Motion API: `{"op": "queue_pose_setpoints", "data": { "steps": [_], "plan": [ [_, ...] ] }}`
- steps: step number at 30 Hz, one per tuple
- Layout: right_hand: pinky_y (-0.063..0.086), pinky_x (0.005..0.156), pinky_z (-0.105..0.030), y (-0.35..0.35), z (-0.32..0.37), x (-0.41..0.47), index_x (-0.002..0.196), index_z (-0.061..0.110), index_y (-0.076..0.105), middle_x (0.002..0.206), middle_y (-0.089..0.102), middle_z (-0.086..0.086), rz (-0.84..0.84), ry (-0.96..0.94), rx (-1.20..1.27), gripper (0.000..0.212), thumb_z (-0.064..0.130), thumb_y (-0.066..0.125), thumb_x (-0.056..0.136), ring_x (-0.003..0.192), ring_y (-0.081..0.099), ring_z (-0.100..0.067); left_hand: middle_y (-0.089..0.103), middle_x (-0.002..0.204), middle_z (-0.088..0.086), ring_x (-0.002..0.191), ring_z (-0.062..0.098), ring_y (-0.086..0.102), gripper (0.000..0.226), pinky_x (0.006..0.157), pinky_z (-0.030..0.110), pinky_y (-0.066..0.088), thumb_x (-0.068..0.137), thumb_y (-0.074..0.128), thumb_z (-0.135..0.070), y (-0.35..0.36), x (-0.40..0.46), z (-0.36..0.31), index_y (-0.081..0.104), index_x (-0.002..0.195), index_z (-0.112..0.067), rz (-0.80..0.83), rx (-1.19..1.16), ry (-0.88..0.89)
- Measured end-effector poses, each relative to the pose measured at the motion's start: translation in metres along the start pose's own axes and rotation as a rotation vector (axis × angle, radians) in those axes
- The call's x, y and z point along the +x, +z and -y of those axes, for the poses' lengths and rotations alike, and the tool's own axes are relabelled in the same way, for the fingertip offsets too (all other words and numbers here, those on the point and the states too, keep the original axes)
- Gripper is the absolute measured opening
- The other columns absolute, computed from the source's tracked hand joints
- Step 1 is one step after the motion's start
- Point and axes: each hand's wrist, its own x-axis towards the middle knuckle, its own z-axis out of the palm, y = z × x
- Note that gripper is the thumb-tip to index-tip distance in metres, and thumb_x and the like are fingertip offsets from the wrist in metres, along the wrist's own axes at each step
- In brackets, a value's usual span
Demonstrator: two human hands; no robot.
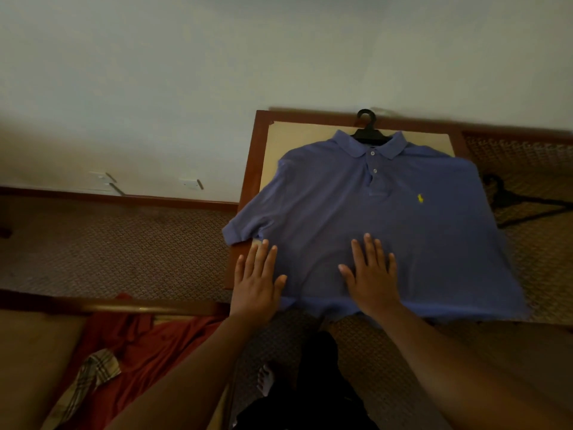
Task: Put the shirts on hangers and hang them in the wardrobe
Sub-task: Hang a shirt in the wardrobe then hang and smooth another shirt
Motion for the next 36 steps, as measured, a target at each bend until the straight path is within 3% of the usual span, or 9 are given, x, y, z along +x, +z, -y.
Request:
{"op": "queue_pose_setpoints", "data": {
  "steps": [10, 15, 19, 23, 25, 26, 29, 33, 36],
  "plan": [
    [0.028, 0.108, -0.059, 0.020, 0.053, 0.026, 0.148, 0.017, 0.036, 0.152, 0.035, -0.013, -0.036, -0.138, -0.080, 0.073, 0.061, 0.019, 0.093, 0.139, 0.035, -0.034, -0.027, 0.150, -0.013, 0.139, 0.016, -0.031, 0.070, 0.112, 0.040, -0.020, 0.085, -0.011, -0.064, -0.006, 0.017, 0.030, -0.021, 0.146, -0.032, 0.194, 0.166, -0.136],
    [0.033, 0.103, -0.061, 0.016, 0.054, 0.031, 0.144, 0.017, 0.043, 0.149, 0.041, -0.014, -0.008, -0.131, -0.052, 0.079, 0.064, 0.005, 0.094, 0.136, 0.040, -0.037, 0.015, 0.160, 0.000, 0.147, 0.020, 0.002, 0.068, 0.119, 0.043, 0.009, 0.096, 0.012, -0.059, -0.020, 0.012, 0.037, 0.025, 0.151, -0.021, -0.024, -0.053, -0.040],
    [0.022, 0.111, -0.060, 0.001, 0.063, 0.051, 0.150, 0.019, 0.031, 0.157, 0.024, -0.012, -0.039, -0.181, 0.055, 0.079, 0.067, 0.007, 0.092, 0.144, 0.023, -0.035, 0.040, 0.143, 0.006, 0.132, 0.025, 0.037, 0.055, 0.107, 0.042, 0.034, 0.096, 0.040, -0.052, -0.039, 0.039, 0.040, 0.037, 0.141, -0.020, -0.177, -0.543, -0.681],
    [0.003, 0.117, -0.053, -0.019, 0.082, 0.096, 0.154, 0.024, 0.011, 0.162, 0.001, -0.006, -0.068, -0.264, 0.130, 0.082, 0.068, 0.003, 0.086, 0.149, -0.002, -0.027, 0.061, 0.119, 0.003, 0.110, 0.019, 0.058, 0.034, 0.095, 0.035, 0.045, 0.096, 0.052, -0.035, -0.059, 0.073, 0.066, 0.058, 0.122, -0.015, 0.080, -1.120, -1.192],
    [0.003, 0.117, -0.053, -0.028, 0.090, 0.122, 0.154, 0.023, 0.012, 0.162, 0.002, -0.007, -0.076, -0.297, 0.145, 0.082, 0.068, 0.003, 0.086, 0.149, -0.001, -0.028, 0.066, 0.099, 0.001, 0.090, 0.018, 0.063, 0.035, 0.076, 0.035, 0.051, 0.093, 0.053, -0.049, -0.076, 0.088, 0.053, 0.064, 0.107, -0.018, 0.206, -1.085, -1.121],
    [0.004, 0.117, -0.054, -0.031, 0.093, 0.135, 0.154, 0.022, 0.012, 0.162, 0.002, -0.008, -0.080, -0.313, 0.140, 0.082, 0.067, 0.004, 0.086, 0.149, 0.000, -0.028, 0.067, 0.094, 0.003, 0.083, 0.019, 0.063, 0.037, 0.069, 0.033, 0.051, 0.092, 0.053, -0.052, -0.078, 0.096, 0.049, 0.063, 0.099, -0.017, 0.069, -1.148, -1.106],
    [0.004, 0.118, -0.054, -0.040, 0.098, 0.169, 0.154, 0.021, 0.009, 0.162, 0.000, -0.009, -0.043, -0.350, 0.095, 0.076, 0.065, 0.012, 0.092, 0.149, -0.002, -0.029, 0.068, 0.102, 0.007, 0.091, 0.022, 0.063, 0.020, 0.082, 0.038, 0.053, 0.095, 0.055, -0.038, -0.078, 0.107, 0.052, 0.063, 0.088, -0.021, -0.136, -1.072, -0.988],
    [-0.002, 0.118, -0.052, -0.047, 0.099, 0.204, 0.154, 0.022, 0.004, 0.162, -0.007, -0.008, 0.007, -0.371, 0.042, 0.067, 0.055, 0.022, 0.099, 0.149, -0.008, -0.027, 0.068, 0.100, 0.008, 0.095, 0.022, 0.065, 0.019, 0.084, 0.038, 0.055, 0.098, 0.052, -0.024, -0.081, 0.118, 0.057, 0.065, 0.101, -0.012, -0.376, -1.073, -0.968],
    [-0.001, 0.119, -0.051, -0.051, 0.101, 0.218, 0.154, 0.021, 0.004, 0.162, -0.007, -0.007, 0.029, -0.345, 0.040, 0.067, 0.055, 0.022, 0.099, 0.149, -0.008, -0.027, 0.065, 0.112, 0.014, 0.103, 0.028, 0.064, 0.025, 0.086, 0.041, 0.055, 0.100, 0.044, -0.010, -0.081, 0.114, 0.067, 0.060, 0.119, -0.006, -0.396, -1.388, -0.976]
  ]
}}
